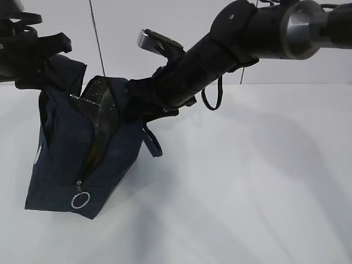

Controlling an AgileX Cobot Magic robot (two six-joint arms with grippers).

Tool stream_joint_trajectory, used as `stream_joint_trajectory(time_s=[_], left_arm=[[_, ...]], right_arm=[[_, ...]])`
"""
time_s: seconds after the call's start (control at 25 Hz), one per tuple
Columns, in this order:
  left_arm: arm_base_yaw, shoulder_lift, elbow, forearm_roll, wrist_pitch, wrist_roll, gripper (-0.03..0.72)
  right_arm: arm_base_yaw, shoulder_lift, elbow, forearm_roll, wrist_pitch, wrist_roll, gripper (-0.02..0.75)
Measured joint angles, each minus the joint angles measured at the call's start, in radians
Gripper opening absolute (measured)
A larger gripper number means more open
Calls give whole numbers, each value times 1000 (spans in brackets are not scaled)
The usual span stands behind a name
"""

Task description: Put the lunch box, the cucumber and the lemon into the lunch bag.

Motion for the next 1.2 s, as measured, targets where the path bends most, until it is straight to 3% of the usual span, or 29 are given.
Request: stream_joint_trajectory(time_s=[0.36, 0.6, 0.8, 0.88, 1.0, 1.2], left_arm=[[0, 0, 0, 0, 3, 4, -7], [-3, 0, 0, 0, 16, 20, -7], [-51, 0, 0, 0, 19, 44, -7], [-65, 0, 0, 0, 19, 46, -7], [-81, 0, 0, -3, 19, 48, -7], [-120, 0, 0, -11, 19, 48, -7]], right_arm=[[0, 15, 0, 109, -8, -75, 136], [0, 19, -24, 115, 31, -83, 118], [0, 14, -56, 96, 72, -85, 116], [0, 3, -56, 73, 81, -87, 106], [0, -20, -56, 27, 105, -87, 30], [0, -64, -56, -55, 139, -60, 12]])
